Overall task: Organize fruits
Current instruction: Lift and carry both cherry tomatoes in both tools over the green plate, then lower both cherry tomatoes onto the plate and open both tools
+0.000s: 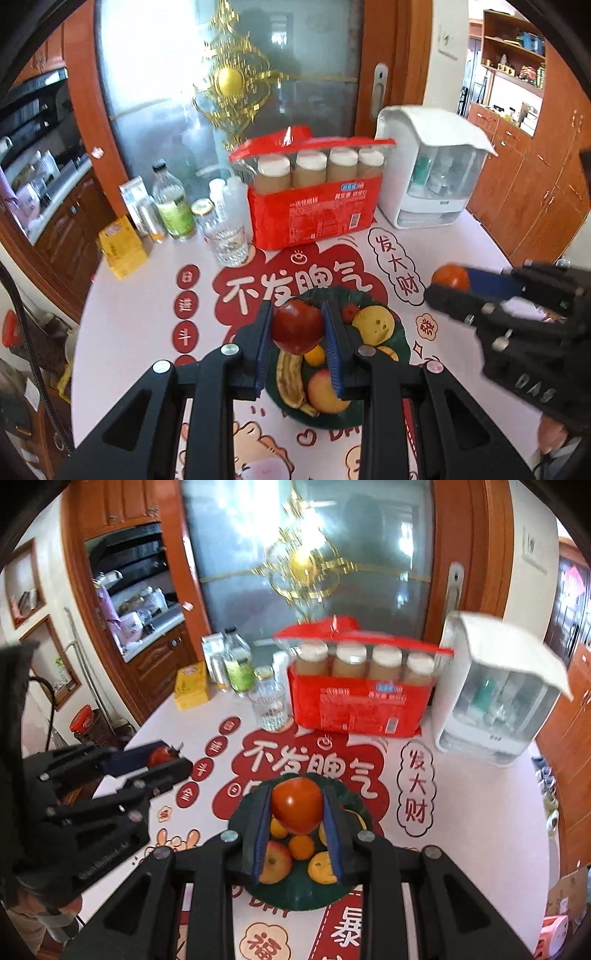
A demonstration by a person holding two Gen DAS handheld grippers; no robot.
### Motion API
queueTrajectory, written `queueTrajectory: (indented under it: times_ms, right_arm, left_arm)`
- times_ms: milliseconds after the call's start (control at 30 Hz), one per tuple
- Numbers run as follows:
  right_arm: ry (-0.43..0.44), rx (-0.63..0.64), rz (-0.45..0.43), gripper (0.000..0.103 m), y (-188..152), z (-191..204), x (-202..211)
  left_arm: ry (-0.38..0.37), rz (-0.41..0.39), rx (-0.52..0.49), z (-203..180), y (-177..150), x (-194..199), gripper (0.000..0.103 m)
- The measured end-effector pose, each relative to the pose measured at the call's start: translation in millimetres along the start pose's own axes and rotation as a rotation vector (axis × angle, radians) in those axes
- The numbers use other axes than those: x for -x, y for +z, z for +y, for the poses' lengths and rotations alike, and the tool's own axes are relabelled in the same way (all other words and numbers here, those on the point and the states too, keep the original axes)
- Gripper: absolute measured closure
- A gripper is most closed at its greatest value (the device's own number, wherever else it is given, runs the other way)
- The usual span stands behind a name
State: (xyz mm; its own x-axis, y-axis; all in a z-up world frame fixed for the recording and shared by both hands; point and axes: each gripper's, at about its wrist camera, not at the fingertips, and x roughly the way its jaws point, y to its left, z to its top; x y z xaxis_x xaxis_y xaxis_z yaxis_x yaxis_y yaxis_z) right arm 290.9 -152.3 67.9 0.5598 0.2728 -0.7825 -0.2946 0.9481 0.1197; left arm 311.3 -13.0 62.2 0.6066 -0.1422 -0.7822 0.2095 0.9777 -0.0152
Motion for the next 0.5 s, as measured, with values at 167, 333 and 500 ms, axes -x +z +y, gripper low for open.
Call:
queueTrajectory:
  times_ms: [167,333,500]
  right_arm:
    - [0.023,-0.048,0.092,0.076,-11.8,-18.1,-57.3]
    - [0.056,-0.090,0.209,0.076,-36.0,-30.7,-118.6]
    - [0.063,-0.064,0.270,0.076,-51.0,-27.4,-153.8]
  left_arm:
    - [-0.026,0.113,0.022,0.3,-3.5,-60.0,0.078]
    - [-0.025,0.218,0.028,0.2,-20.4,-109.8,0.078]
    - [-0.026,0.294,0.040,6.7,-34.8,-146.1,0.078]
